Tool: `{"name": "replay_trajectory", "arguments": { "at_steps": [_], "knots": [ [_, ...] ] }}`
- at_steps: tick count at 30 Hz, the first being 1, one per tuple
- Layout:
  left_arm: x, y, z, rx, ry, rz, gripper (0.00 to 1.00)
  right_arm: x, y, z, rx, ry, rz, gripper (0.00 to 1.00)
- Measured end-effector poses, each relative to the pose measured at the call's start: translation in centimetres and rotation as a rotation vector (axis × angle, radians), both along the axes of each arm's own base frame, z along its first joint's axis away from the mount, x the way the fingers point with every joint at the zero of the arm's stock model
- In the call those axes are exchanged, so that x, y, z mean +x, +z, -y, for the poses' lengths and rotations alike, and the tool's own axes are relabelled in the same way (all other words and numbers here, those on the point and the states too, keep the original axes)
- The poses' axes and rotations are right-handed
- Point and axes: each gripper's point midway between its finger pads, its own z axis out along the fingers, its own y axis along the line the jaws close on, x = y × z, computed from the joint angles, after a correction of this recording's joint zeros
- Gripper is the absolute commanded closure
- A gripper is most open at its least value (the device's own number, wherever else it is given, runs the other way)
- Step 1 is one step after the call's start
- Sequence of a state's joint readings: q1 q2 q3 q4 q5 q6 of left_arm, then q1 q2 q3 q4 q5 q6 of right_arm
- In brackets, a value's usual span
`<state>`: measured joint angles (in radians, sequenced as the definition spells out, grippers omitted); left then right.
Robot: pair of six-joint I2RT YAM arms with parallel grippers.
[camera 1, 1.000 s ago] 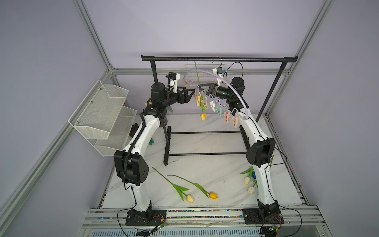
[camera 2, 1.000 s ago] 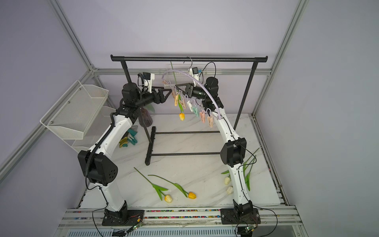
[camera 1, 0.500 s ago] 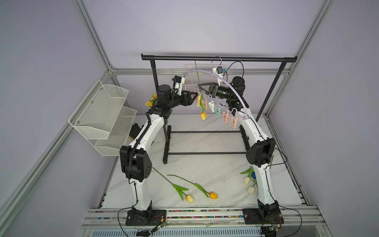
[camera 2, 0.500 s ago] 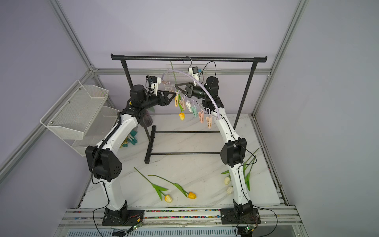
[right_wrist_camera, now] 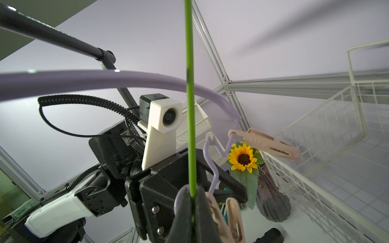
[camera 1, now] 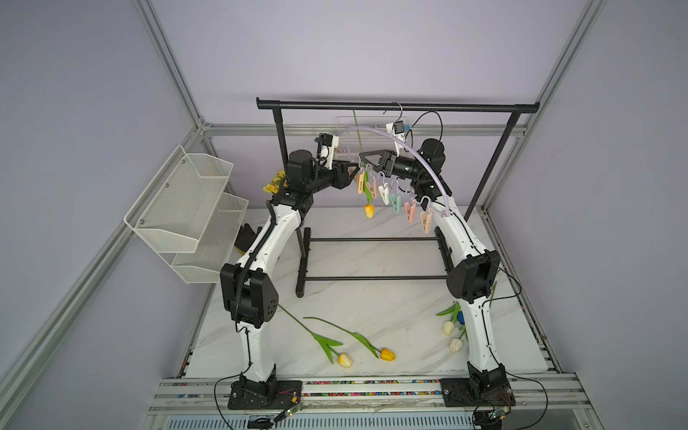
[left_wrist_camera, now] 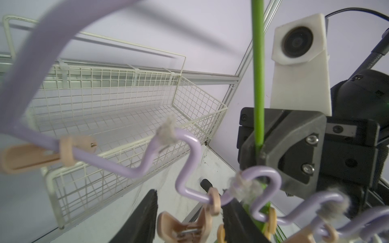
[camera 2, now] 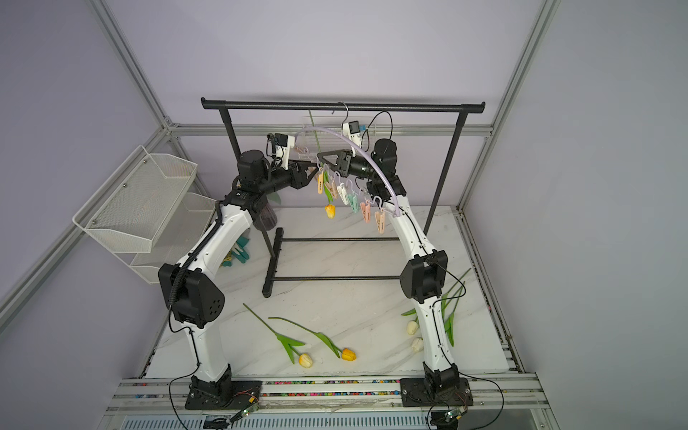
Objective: Dry the flowers on a clothes hanger
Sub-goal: Open the clamp at the hanger.
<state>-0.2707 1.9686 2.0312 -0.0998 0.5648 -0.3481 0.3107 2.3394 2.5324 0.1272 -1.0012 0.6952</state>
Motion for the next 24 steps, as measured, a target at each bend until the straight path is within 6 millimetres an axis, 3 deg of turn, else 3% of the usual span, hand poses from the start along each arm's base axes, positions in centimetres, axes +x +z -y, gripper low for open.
{"name": "replay_trajectory", "arguments": {
  "at_steps": [10, 19, 24],
  "knots": [
    [-0.01, -0.54, -0.02, 0.007, 0.001, -0.023, 0.49, 0.00, 0.00, 0.00, 0.000, 0.000, 0.000, 1.00],
    [-0.04, -0.74, -0.02, 0.010, 0.002, -0.036, 0.70, 0.01, -0.04, 0.00, -0.002, -0.001, 0.002, 1.00],
    [-0.16, -0.12, -0.02, 0.002, 0.000, -0.030, 0.74, 0.35, -0.37, 0.02, -0.007, -0.017, 0.000, 1.00]
  ]
}}
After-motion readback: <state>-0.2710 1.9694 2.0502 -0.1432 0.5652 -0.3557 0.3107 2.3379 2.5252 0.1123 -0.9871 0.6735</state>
